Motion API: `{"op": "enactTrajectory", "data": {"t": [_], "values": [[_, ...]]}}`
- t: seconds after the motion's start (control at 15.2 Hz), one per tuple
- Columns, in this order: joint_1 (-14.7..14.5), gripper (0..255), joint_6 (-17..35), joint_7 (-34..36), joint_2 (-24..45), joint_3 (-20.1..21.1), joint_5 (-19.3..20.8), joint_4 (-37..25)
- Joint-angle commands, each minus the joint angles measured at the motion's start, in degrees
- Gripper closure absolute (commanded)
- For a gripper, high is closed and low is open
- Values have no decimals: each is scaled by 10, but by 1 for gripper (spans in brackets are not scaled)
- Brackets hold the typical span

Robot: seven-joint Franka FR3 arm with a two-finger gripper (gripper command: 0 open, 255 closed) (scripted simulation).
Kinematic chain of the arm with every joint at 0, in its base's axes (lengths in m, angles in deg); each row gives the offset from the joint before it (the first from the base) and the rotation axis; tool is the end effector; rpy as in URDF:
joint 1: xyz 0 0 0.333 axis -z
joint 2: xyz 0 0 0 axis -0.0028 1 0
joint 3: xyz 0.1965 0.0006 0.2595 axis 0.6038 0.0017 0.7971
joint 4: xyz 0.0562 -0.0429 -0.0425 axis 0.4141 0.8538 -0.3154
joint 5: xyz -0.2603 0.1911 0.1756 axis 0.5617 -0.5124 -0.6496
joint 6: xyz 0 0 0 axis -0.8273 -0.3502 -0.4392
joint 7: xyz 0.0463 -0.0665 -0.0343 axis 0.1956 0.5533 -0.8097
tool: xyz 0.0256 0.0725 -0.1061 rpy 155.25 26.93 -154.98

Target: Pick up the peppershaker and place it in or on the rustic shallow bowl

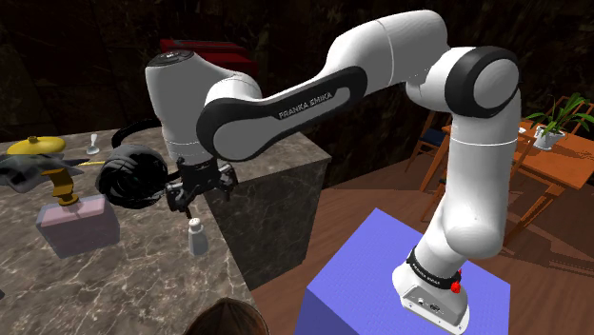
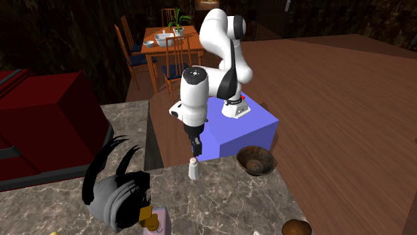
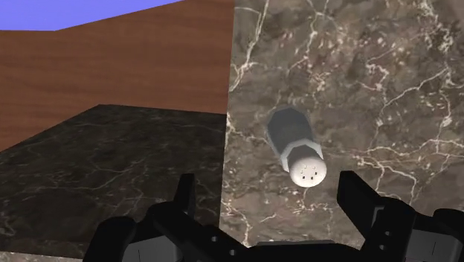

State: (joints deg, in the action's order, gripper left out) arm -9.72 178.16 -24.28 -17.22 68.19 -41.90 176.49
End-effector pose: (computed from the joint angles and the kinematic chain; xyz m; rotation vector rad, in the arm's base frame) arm 0.4670 0.3981 0.4174 3.0237 -0.3179 0.0528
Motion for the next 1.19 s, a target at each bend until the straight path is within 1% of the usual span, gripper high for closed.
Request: {"op": "enactTrajectory", "data": {"t": [0.0, 0.13, 0.66, 1.12], "values": [[-30, 0, -16, 24, 58, -10, 32, -57], [-60, 0, -32, 41, 106, -20, 53, -110], [-55, 0, 18, 49, 120, -29, 65, -72], [-55, 0, 17, 49, 120, -29, 65, -72]]}}
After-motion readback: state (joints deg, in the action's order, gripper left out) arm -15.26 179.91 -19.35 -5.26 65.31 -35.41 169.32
